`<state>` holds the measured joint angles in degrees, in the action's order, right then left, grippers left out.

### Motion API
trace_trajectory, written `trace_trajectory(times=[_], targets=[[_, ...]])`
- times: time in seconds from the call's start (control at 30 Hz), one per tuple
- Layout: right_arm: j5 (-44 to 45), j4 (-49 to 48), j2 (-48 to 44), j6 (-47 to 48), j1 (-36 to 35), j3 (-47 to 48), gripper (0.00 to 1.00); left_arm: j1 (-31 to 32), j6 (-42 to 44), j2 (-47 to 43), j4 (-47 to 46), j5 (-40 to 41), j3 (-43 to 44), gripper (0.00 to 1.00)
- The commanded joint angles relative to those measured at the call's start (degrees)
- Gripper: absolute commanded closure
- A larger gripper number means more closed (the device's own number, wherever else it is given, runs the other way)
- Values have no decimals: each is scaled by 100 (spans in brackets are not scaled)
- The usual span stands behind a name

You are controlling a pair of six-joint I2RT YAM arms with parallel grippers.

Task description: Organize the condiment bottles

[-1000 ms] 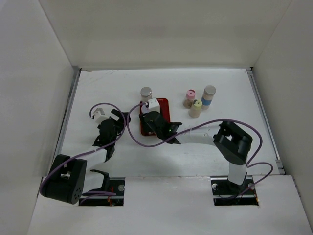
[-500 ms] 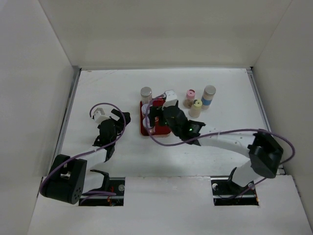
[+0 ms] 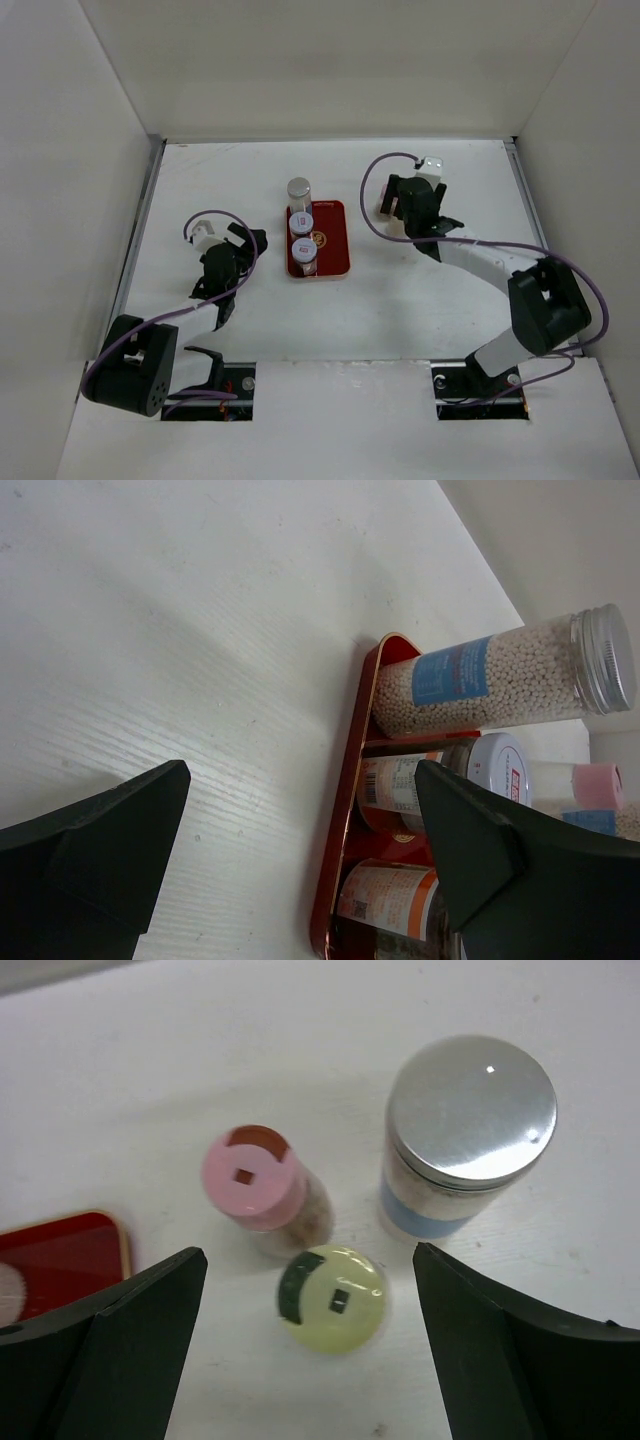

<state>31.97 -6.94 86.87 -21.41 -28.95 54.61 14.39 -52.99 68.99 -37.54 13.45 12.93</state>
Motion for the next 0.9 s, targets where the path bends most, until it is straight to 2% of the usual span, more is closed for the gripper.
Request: trace_trajectory(times=[0.0, 0.1, 0.2, 0.33, 0.43, 0.63, 0.87], targets=[[100, 70, 259, -47, 166, 217, 10, 24, -18, 53, -271, 0, 34, 0], [-84, 79, 541, -91, 254, 331, 12, 24, -18, -26, -271, -27, 26, 0], [-287, 26, 726, -240, 333, 384, 19, 24, -18, 26, -271, 52, 25, 0], [-323, -141, 718, -267, 351, 288, 47, 24, -9, -61, -271, 8, 17, 0], [-182, -80, 393, -215, 237, 164, 55, 24, -9, -9, -271, 87, 8, 0], [-217, -35, -56, -83, -492, 330, 55, 50, -18, 52, -280, 78, 52, 0], [-595, -571, 962, 75, -923, 1375, 54, 50, -1, 18, -280, 122, 34, 0]])
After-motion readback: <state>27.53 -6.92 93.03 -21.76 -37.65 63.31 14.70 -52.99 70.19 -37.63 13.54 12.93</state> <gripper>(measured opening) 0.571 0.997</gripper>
